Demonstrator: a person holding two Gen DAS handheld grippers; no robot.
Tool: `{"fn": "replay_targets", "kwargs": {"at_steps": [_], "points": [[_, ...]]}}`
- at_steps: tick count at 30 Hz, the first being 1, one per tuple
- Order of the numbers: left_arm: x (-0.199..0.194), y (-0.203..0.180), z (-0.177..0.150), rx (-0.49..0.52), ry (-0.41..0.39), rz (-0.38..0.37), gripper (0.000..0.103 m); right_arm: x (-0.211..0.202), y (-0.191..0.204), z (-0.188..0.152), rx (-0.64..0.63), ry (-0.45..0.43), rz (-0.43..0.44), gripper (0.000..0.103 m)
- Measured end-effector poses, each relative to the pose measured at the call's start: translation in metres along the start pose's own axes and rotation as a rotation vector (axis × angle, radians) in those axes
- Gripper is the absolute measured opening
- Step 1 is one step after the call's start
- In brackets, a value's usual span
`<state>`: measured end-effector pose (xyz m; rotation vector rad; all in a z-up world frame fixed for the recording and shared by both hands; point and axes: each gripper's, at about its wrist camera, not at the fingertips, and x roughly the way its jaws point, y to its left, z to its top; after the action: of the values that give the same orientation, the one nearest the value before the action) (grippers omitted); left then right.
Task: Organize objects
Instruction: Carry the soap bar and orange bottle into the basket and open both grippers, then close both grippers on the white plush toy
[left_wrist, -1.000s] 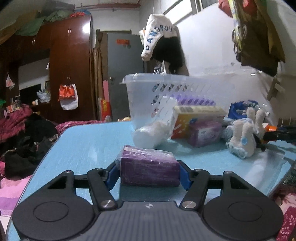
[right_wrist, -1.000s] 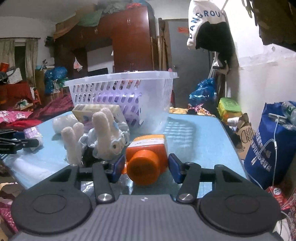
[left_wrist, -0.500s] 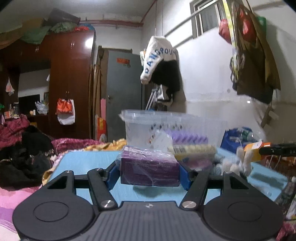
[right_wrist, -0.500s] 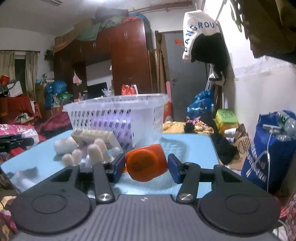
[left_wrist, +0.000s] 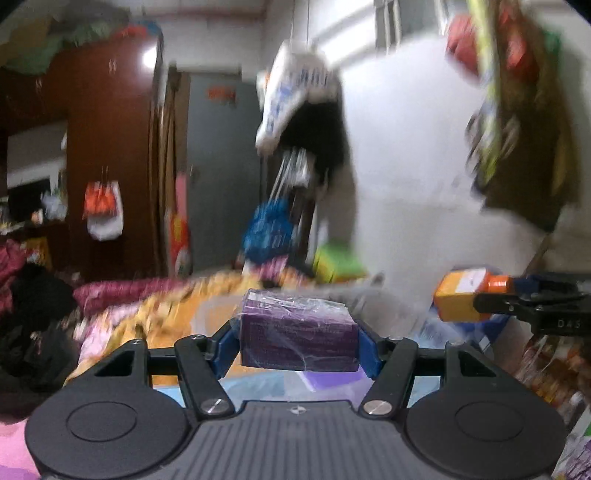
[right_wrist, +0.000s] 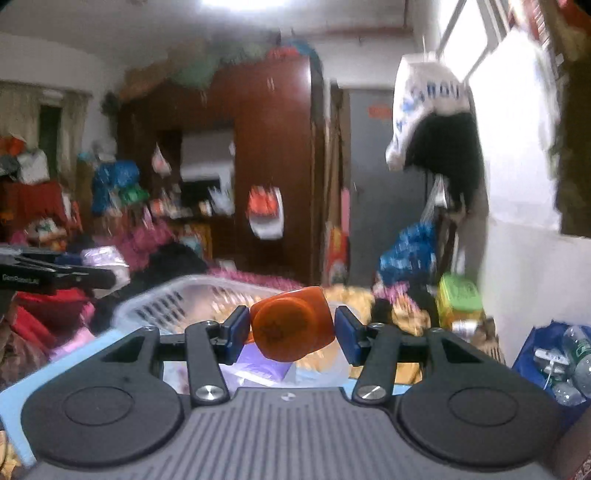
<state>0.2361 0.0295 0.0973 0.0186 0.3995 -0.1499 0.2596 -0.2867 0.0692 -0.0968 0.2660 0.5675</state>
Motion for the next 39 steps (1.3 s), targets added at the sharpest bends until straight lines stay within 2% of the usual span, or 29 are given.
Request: {"fn": "replay_targets", "kwargs": {"at_steps": [1,4,7,11,16,17,19,20,21,23,25,27,30,33,36,39], "points": [[0.02,-0.001,0.004,0.001,0.063,0.014,0.067,0.018,0.001,0.002,0.001,0.043,-0.007,0.054],[0.058,-0.001,0.006,0.015,0.178,0.049,0.067,0.061,0.002,0.001,0.005,0.148,-0.026,0.054],[0.078,0.004,0.006,0.004,0.23,0.059,0.067,0.087,0.004,-0.004,-0.004,0.209,-0.057,0.054],[0.092,0.011,-0.006,0.025,0.28,0.062,0.067,0.099,0.004,-0.014,0.012,0.25,-0.066,0.054],[0.085,0.011,-0.007,0.03,0.261,0.054,0.068,0.1,0.008,-0.022,-0.031,0.265,-0.084,0.054],[0.084,0.009,-0.007,0.034,0.253,0.052,0.071,0.098,0.009,-0.022,-0.036,0.267,-0.087,0.055],[0.075,0.006,-0.008,0.058,0.205,0.062,0.085,0.096,0.006,-0.017,-0.028,0.261,-0.068,0.059],[0.069,0.004,-0.009,0.064,0.178,0.069,0.091,0.091,0.006,-0.015,-0.027,0.242,-0.063,0.069],[0.061,0.002,-0.011,0.068,0.153,0.068,0.092,0.083,0.006,-0.015,-0.031,0.212,-0.053,0.083],[0.042,-0.001,-0.016,0.069,0.113,0.048,0.092,0.062,0.008,-0.015,-0.043,0.148,-0.061,0.103],[0.017,-0.001,-0.026,0.042,0.064,0.044,0.094,0.039,0.005,-0.019,-0.043,0.088,-0.05,0.103],[-0.009,-0.001,-0.044,0.04,0.047,0.022,0.096,0.014,0.0,-0.029,-0.007,0.057,-0.002,0.103],[-0.045,0.002,-0.084,0.038,0.024,0.014,0.096,-0.024,-0.011,-0.065,0.052,0.01,0.055,0.103],[-0.062,0.012,-0.117,-0.001,0.055,0.013,0.096,-0.049,-0.018,-0.112,0.106,0.013,0.087,0.103],[-0.071,0.02,-0.14,-0.039,0.062,0.044,0.096,-0.06,-0.024,-0.149,0.169,0.02,0.093,0.103],[-0.069,0.024,-0.152,-0.085,0.062,0.065,0.096,-0.056,-0.023,-0.153,0.155,0.053,0.099,0.103]]}}
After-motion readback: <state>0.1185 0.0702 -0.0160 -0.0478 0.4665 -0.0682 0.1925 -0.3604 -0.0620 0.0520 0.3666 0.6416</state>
